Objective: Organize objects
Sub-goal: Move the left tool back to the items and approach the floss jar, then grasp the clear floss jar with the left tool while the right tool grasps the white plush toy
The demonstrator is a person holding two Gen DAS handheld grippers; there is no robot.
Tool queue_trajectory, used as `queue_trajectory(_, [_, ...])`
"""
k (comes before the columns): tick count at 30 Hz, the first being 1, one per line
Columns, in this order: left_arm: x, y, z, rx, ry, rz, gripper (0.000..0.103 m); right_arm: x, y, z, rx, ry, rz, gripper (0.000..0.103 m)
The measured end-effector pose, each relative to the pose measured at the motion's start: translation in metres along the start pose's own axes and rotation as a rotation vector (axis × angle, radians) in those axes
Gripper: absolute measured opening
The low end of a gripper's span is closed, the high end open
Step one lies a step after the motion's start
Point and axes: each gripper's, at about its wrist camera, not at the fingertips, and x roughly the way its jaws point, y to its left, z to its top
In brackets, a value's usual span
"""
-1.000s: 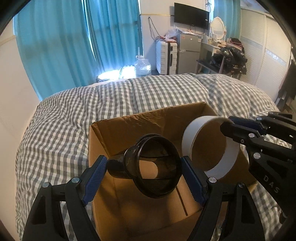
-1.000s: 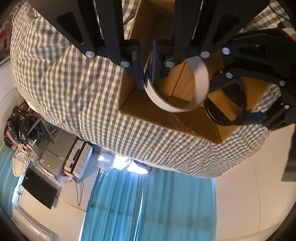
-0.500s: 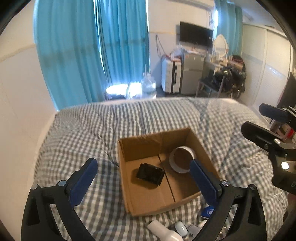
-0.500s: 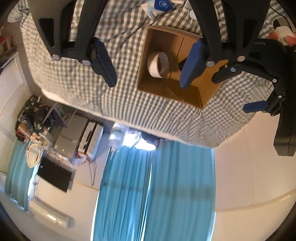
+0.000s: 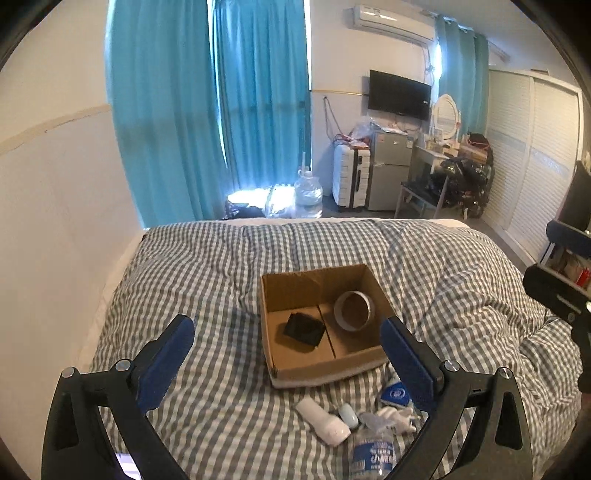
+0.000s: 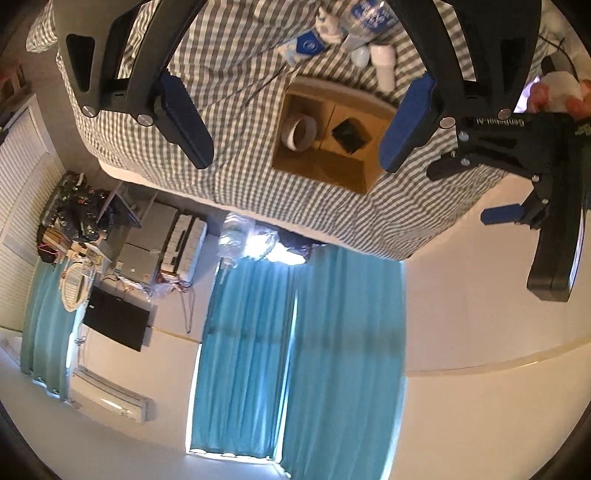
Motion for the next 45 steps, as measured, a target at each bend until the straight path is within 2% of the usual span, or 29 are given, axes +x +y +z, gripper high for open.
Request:
queue_trajectory(6, [0.003, -0.004, -0.039, -0.054, 0.055, 0.021, 0.103, -0.001, 0.006, -0.034, -0.069, 0.045, 0.039, 0.091])
queue_trajectory(11, [0.028, -0.01, -0.082, -0.135, 0.112, 0.038, 0.103, 0.014, 0.001, -0.076, -0.092, 0.096, 0.02, 0.091])
queue_trajectory(14, [0.048, -0.018, -0.107, -0.138, 0.155, 0.061, 0.103, 0.028, -0.005, -0.104, -0.089, 0.146, 0.028, 0.091])
queue_trajectory(20, [0.079, -0.049, -0.152, -0.11, 0.253, 0.013, 0.103, 0.061, -0.019, -0.152, -0.033, 0.24, 0.033, 0.091])
queue_trajectory(24, [0.099, -0.072, -0.178, -0.084, 0.349, -0.038, 0.103, 0.074, -0.02, -0.171, -0.034, 0.268, 0.024, 0.091])
queue_trajectory(29, [0.116, -0.091, -0.196, -0.015, 0.4, -0.034, 0.103, 0.084, -0.018, -0.181, -0.043, 0.29, 0.016, 0.091])
queue_trajectory(33, [0.125, -0.094, -0.204, -0.02, 0.413, -0.074, 0.103, 0.091, -0.016, -0.187, -0.043, 0.307, 0.02, 0.091])
queue_trajectory(36, [0.134, -0.096, -0.211, -0.023, 0.452, -0.112, 0.103, 0.096, -0.015, -0.193, -0.044, 0.323, 0.014, 0.091])
queue_trajectory(40, [0.148, -0.105, -0.224, 0.036, 0.508, -0.075, 0.103, 0.099, -0.014, -0.199, -0.037, 0.337, 0.014, 0.091])
queue_trajectory(43, [0.146, -0.105, -0.225, 0.029, 0.498, -0.094, 0.094, 0.099, -0.013, -0.201, -0.033, 0.34, 0.012, 0.091])
queue_trajectory(45, [0.143, -0.105, -0.225, 0.023, 0.499, -0.136, 0.066, 0.099, -0.013, -0.202, -0.034, 0.344, 0.013, 0.091])
